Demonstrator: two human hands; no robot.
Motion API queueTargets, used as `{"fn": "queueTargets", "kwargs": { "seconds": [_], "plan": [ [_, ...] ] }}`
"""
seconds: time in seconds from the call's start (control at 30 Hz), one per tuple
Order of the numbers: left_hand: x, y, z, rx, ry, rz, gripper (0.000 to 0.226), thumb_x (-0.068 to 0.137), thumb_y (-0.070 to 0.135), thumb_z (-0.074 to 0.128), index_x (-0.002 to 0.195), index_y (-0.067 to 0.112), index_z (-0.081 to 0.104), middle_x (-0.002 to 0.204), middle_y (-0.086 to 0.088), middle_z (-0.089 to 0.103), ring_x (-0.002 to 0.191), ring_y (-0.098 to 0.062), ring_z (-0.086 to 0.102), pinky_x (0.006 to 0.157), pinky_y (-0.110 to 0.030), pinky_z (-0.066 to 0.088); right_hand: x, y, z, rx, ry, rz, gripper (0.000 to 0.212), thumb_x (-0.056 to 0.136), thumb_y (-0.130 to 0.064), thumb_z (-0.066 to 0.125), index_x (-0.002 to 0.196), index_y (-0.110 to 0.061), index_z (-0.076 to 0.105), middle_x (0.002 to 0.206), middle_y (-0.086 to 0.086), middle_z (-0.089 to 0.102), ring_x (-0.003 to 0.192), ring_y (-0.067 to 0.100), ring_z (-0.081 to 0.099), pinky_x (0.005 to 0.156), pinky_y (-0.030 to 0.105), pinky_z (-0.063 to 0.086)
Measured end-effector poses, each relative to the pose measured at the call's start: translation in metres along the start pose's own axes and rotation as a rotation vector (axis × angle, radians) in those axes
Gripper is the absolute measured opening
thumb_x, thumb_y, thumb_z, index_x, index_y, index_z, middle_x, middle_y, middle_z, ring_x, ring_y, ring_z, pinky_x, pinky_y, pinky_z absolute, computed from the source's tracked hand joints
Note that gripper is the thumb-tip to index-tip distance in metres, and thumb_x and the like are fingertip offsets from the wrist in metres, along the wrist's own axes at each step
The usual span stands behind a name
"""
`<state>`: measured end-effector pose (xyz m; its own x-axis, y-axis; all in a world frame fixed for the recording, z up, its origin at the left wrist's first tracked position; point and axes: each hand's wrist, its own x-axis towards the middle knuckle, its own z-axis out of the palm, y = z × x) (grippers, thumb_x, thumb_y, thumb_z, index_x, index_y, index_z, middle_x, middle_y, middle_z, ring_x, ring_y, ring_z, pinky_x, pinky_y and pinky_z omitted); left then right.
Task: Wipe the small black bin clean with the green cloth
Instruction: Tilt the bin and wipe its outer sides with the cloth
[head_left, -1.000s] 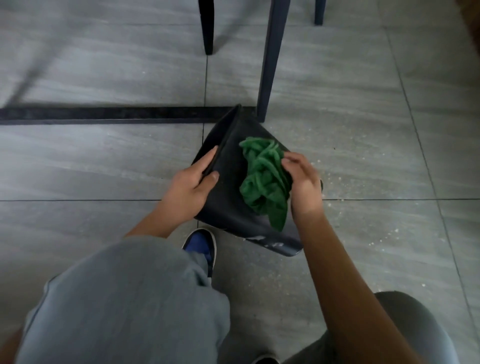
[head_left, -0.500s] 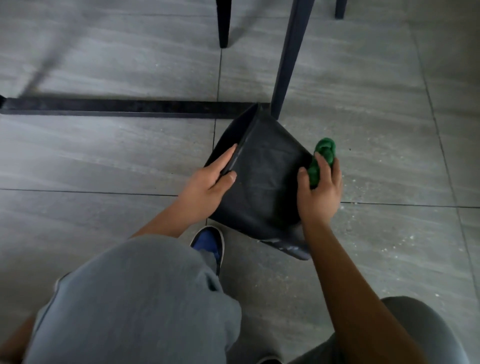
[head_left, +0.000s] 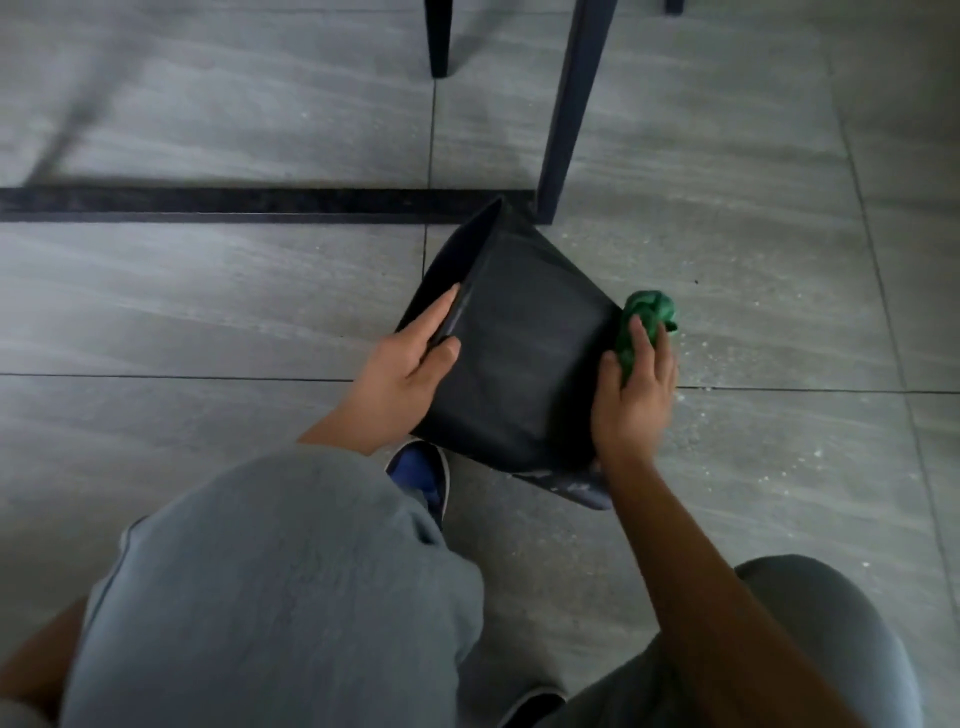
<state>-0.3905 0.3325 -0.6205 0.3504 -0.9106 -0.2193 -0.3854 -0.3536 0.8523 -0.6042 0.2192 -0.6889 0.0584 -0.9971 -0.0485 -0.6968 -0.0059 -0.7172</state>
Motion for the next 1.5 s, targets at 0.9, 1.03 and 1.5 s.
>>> {"fn": "queueTargets", "kwargs": {
  "seconds": [0.9,1.03,1.5],
  "plan": [
    [-0.004,0.0,0.005,-0.043,0.069,0.033,0.054,0.104,0.019,0.048,0.156,0.022,0.033,0.137,0.002,0.059,0.122,-0.005,0.059,0.11,-0.031,0.046,-0.068,-0.082,0.028,0.174,-0.105,-0.452,0.051,0.094,-0.018,0.053,0.145,-0.027,0.058,0.16,-0.008,0.039,0.156,0.026,0.028,0.128,0.047,0.023],
    [-0.006,-0.004,0.004,-0.071,0.067,-0.025,0.055,0.104,0.022,0.05,0.156,0.026,0.033,0.116,0.014,0.063,0.106,0.0,0.061,0.1,-0.021,0.043,-0.014,-0.021,0.023,0.049,0.027,-0.24,0.05,0.091,-0.025,0.049,0.139,-0.021,0.064,0.157,0.009,0.048,0.147,0.033,0.042,0.121,0.056,0.034],
    [-0.002,-0.011,0.002,-0.153,0.109,-0.035,0.05,0.104,0.004,0.047,0.153,0.012,0.038,0.13,0.021,0.059,0.12,0.013,0.056,0.1,-0.01,0.043,-0.025,-0.01,0.027,0.001,0.035,-0.181,0.052,0.09,-0.032,0.049,0.14,-0.026,0.062,0.159,0.008,0.047,0.15,0.033,0.037,0.122,0.059,0.029]
  ]
}}
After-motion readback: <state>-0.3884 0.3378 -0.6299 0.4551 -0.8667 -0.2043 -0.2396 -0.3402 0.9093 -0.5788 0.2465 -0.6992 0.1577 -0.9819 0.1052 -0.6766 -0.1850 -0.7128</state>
